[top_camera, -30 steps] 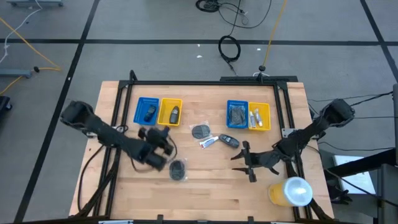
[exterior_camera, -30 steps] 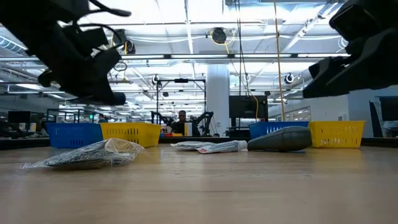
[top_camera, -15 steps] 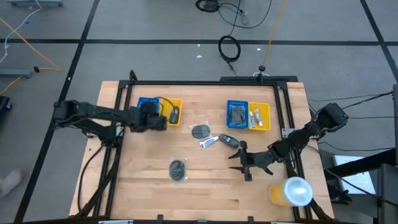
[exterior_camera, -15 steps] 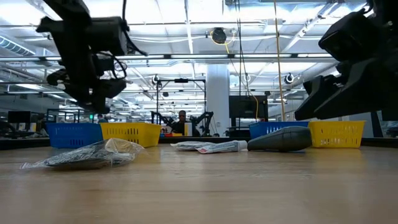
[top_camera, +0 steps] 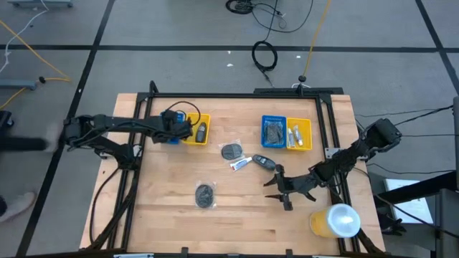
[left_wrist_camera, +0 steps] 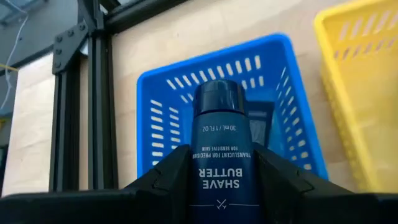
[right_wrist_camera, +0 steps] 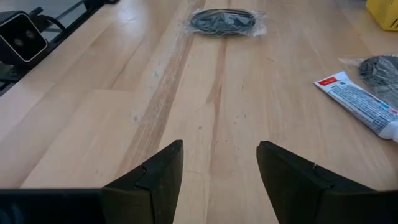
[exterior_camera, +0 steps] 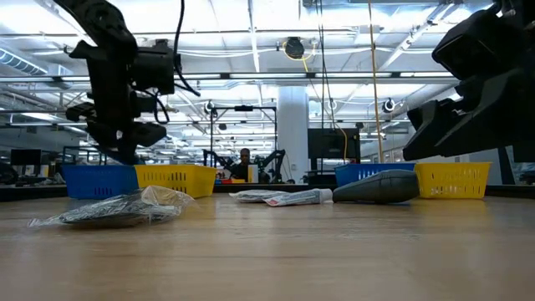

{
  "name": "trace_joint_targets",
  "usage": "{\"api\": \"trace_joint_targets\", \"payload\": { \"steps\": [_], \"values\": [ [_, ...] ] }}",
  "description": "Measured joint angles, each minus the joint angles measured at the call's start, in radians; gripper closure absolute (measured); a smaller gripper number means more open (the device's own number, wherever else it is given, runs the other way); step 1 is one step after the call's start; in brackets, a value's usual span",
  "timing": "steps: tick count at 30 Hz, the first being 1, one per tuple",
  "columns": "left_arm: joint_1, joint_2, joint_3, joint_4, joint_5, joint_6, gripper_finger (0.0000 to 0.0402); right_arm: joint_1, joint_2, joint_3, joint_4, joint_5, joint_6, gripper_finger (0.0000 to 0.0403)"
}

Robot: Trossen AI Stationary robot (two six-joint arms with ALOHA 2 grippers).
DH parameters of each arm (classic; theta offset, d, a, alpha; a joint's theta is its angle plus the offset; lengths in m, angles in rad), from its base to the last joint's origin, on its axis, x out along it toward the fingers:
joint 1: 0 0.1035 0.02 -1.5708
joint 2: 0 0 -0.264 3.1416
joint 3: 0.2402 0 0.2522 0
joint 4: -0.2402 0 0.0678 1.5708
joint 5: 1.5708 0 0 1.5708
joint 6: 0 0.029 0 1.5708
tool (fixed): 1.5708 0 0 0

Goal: Pick & Place Travel size toiletries
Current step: Put the blue shave cream into the left blue bin, then put the gray deodorant into the left yellow bin

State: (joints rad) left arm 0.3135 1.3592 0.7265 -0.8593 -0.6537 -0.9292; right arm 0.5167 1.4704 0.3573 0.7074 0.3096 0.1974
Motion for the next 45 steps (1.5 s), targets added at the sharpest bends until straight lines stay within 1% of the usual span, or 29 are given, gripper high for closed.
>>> {"api": "trace_joint_targets", "payload": {
  "steps": [7, 12, 20, 23, 28, 31, 34, 39, 42, 45],
  "values": [
    [0.052, 0.059, 0.0, 0.006, 0.045, 0.076, 0.0254, 0.0, 0.0, 0.0, 0.0, 0.0, 0.0, 0.0206],
    [0.074, 0.086, 0.0, 0.062, 0.085, 0.137, 0.0254, 0.0, 0.0, 0.0, 0.0, 0.001, 0.0, 0.0206],
    [0.105, 0.096, 0.0, 0.081, 0.124, 0.164, 0.0252, 0.0, 0.0, 0.0, 0.0, 0.0, 0.0, 0.0206],
    [0.116, 0.096, 0.0, 0.081, 0.138, 0.178, 0.0236, 0.0, 0.0, 0.0, 0.0, 0.0, 0.0, 0.0206],
    [0.128, 0.096, 0.0, 0.079, 0.138, 0.186, 0.0185, 0.0, 0.0, 0.0, 0.0, 0.0, 0.0, 0.0206],
    [0.135, 0.096, 0.0, 0.075, 0.116, 0.194, 0.0154, 0.0, 0.0, 0.0, 0.0, 0.0, 0.0, 0.0206],
    [0.137, 0.096, 0.0, 0.055, 0.085, 0.19, 0.0134, 0.0, 0.0, 0.0, 0.0, 0.0, 0.0, 0.0206],
    [0.126, 0.058, 0.0, 0.023, 0.062, 0.164, 0.0122, 0.0, 0.0, 0.0, 0.0, 0.001, -0.007, 0.0206],
    [0.086, 0.017, 0.0, 0.023, 0.054, 0.147, 0.0125, 0.0, 0.0, 0.0, 0.0, 0.002, -0.012, 0.0206],
    [0.019, -0.025, 0.0, 0.03, 0.038, 0.122, 0.0133, 0.0, 0.0, 0.0, 0.0, 0.002, -0.03, 0.0206]
  ]
}}
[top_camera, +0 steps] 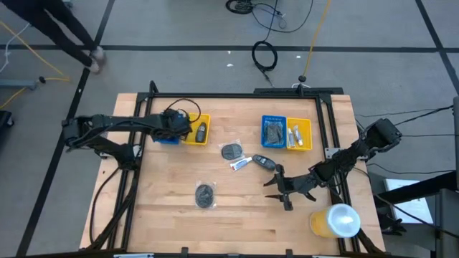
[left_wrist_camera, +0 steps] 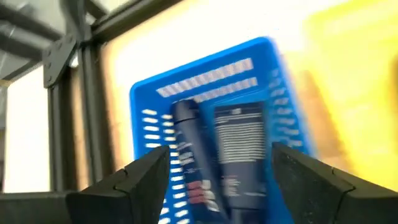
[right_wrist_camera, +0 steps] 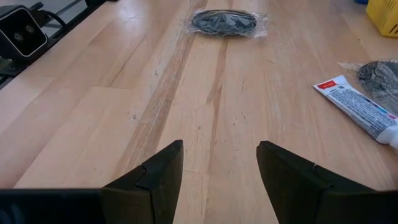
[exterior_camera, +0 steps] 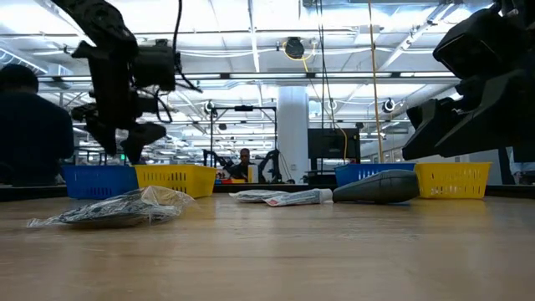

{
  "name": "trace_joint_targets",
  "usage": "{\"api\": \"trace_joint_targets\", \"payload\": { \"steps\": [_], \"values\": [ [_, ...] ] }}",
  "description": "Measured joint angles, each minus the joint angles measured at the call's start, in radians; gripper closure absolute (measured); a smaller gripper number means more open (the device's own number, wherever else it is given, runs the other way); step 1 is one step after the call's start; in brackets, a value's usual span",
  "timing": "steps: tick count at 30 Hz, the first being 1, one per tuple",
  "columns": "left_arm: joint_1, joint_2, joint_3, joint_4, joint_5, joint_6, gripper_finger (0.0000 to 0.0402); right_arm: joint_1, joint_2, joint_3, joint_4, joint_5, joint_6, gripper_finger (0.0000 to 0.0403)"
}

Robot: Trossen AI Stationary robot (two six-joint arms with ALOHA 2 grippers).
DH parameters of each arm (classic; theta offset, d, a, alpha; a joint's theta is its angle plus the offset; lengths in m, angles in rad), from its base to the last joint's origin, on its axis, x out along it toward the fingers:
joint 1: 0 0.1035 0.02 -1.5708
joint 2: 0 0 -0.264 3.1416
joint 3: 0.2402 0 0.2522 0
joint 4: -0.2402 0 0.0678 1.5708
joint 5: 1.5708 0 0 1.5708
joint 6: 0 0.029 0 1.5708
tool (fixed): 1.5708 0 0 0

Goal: Pick & Place Travel size toiletries
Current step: Put the gray deodorant into the left yellow bin

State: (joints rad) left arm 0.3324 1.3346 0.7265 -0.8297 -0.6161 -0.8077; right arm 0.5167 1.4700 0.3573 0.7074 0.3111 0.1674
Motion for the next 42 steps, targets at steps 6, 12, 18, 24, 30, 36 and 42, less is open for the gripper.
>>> {"api": "trace_joint_targets", "payload": {
  "steps": [6, 12, 18, 24, 30, 36, 42],
  "values": [
    [-0.227, -0.042, 0.0, 0.07, -0.043, -0.064, 0.015, 0.0, 0.0, 0.0, 0.0, 0.0, 0.0, 0.0206],
    [-0.528, -0.011, 0.0, 0.28, -0.131, -0.036, 0.0158, 0.002, 0.0, 0.0, 0.0, -0.004, 0.002, 0.0206],
    [-0.776, 0.081, 0.001, 0.602, -0.155, 0.139, 0.0158, 0.002, 0.0, 0.0, 0.002, -0.029, 0.003, 0.0206],
    [-0.924, 0.219, 0.001, 0.863, -0.152, 0.252, 0.0158, 0.002, 0.0, 0.0, 0.011, -0.029, 0.003, 0.0206],
    [-0.965, 0.373, 0.001, 1.028, -0.147, 0.245, 0.0158, 0.002, 0.0, 0.0, 0.014, -0.027, -0.015, 0.0206],
    [-0.942, 0.515, 0.001, 1.264, -0.141, 0.307, 0.0158, 0.002, 0.0, 0.0, 0.012, -0.003, -0.06, 0.0205],
    [-0.89, 0.571, 0.0, 1.366, -0.092, 0.339, 0.0158, 0.002, 0.0, 0.0, -0.031, 0.099, -0.1, 0.0177]
  ]
}}
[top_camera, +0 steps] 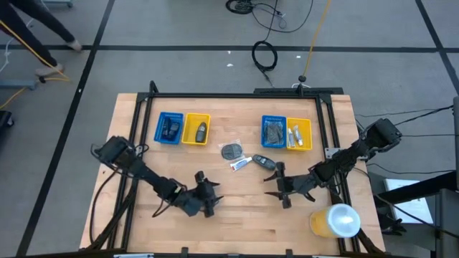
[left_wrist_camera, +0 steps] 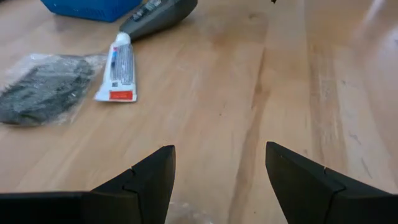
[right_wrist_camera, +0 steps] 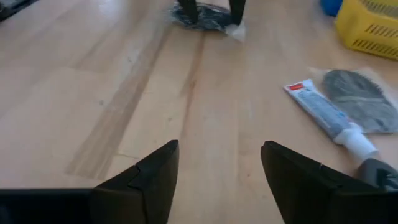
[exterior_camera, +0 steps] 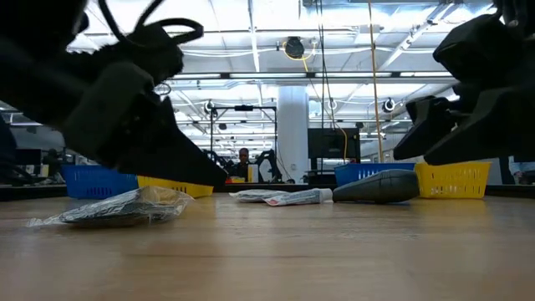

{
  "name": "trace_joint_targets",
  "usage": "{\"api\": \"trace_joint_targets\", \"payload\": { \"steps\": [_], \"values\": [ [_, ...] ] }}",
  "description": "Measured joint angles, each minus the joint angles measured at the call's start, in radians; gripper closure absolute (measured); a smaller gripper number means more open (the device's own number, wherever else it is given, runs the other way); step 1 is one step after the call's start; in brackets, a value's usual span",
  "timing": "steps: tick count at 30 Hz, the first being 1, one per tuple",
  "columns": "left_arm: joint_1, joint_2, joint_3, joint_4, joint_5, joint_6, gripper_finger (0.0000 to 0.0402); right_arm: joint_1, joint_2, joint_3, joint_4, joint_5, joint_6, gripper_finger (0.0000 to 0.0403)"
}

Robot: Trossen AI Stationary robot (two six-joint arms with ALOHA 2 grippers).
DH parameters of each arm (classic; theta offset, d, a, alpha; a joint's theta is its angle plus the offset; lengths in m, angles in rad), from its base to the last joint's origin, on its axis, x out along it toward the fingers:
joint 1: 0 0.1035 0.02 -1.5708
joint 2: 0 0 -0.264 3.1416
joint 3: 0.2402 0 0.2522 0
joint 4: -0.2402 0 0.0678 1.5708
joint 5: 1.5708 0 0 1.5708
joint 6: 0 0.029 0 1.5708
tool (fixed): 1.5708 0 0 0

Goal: Pick & Place Travel size toiletries
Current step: Put the gray deodorant into the left yellow bin

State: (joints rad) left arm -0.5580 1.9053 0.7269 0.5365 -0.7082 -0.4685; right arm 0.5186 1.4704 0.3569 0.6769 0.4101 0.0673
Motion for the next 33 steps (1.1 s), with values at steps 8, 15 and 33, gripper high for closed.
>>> {"api": "trace_joint_targets", "payload": {
  "steps": [8, 15, 33],
  "values": [
    [0.032, 0.0, 0.0, 0.063, 0.029, 0.019, 0.0158, -0.002, -0.001, 0.05, -0.159, 0.256, -0.001, 0.0123],
    [0.031, 0.0, 0.001, 0.09, 0.03, 0.042, 0.0158, -0.072, -0.001, 0.058, -0.281, 0.375, 0.167, 0.0122],
    [0.031, 0.0, 0.001, 0.095, 0.029, 0.044, 0.0158, -0.19, 0.0, 0.058, -0.333, 0.16, 0.332, 0.0201]
  ]
}}
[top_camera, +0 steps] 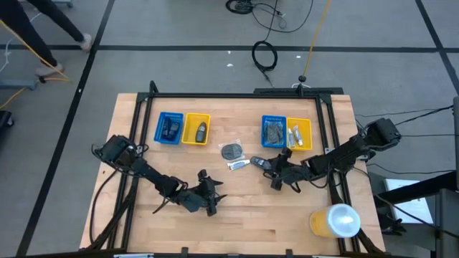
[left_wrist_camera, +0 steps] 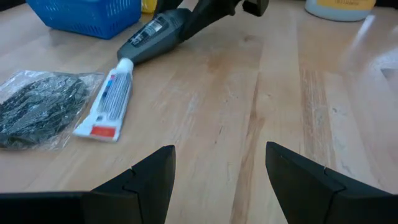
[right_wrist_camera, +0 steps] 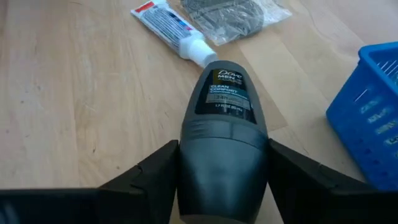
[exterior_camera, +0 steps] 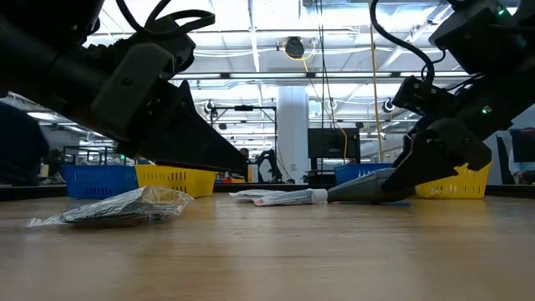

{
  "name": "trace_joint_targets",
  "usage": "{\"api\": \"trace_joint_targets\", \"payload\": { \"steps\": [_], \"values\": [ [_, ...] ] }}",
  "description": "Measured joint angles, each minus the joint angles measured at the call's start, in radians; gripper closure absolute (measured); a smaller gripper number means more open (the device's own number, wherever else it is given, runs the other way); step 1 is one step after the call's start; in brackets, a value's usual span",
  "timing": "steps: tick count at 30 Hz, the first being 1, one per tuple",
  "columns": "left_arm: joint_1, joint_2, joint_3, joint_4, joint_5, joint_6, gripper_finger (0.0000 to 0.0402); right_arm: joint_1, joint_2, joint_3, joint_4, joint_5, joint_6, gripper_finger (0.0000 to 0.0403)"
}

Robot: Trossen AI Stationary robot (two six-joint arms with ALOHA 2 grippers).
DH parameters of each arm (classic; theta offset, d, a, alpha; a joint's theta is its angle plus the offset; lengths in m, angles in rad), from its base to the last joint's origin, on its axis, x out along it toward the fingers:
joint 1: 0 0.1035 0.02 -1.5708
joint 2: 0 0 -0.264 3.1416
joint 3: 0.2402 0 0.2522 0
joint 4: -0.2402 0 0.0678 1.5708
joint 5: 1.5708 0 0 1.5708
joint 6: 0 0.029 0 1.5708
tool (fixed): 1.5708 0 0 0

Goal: Pick & Place Travel size toiletries
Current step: Put the gray deodorant into the left yellow bin

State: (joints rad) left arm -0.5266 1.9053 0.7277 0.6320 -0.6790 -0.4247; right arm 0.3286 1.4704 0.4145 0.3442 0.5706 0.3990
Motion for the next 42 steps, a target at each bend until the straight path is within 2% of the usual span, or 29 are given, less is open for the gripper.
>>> {"api": "trace_joint_targets", "payload": {
  "steps": [5, 10, 13, 16, 20, 25, 27, 30, 33, 38, 42],
  "values": [
    [0.005, -0.007, 0.02, 0.056, -0.004, 0.128, 0.0158, 0.004, 0.0, 0.0, 0.008, -0.051, -0.05, 0.0205],
    [0.021, -0.008, 0.11, 0.077, 0.001, 0.409, 0.0158, 0.078, -0.01, 0.0, 0.054, -0.082, -0.146, 0.0198],
    [0.05, -0.008, 0.163, 0.077, 0.063, 0.517, 0.0158, 0.135, -0.02, 0.0, 0.142, -0.08, -0.237, 0.0198],
    [0.092, -0.008, 0.212, 0.074, 0.199, 0.571, 0.0158, 0.182, -0.019, 0.0, 0.222, -0.083, -0.324, 0.0201],
    [0.155, 0.003, 0.267, 0.07, 0.376, 0.586, 0.0151, 0.217, -0.019, 0.0, 0.285, -0.107, -0.386, 0.0199],
    [0.217, 0.025, 0.326, -0.011, 0.499, 0.611, 0.0099, 0.223, -0.019, 0.0, 0.307, -0.104, -0.391, 0.0199],
    [0.231, 0.051, 0.36, -0.053, 0.491, 0.602, 0.0077, 0.223, -0.019, 0.0, 0.313, -0.105, -0.392, 0.0199],
    [0.237, 0.092, 0.389, -0.075, 0.389, 0.572, 0.0052, 0.223, -0.019, 0.0, 0.335, -0.103, -0.393, 0.0199],
    [0.237, 0.131, 0.429, -0.094, 0.334, 0.548, 0.0037, 0.223, -0.019, -0.001, 0.34, -0.1, -0.393, 0.0199],
    [0.237, 0.162, 0.473, -0.155, 0.385, 0.514, 0.0034, 0.222, -0.019, 0.001, 0.369, -0.1, -0.393, 0.0199],
    [0.237, 0.157, 0.476, -0.15, 0.415, 0.49, 0.0054, 0.222, -0.019, 0.0, 0.373, -0.097, -0.396, 0.0199]
  ]
}}
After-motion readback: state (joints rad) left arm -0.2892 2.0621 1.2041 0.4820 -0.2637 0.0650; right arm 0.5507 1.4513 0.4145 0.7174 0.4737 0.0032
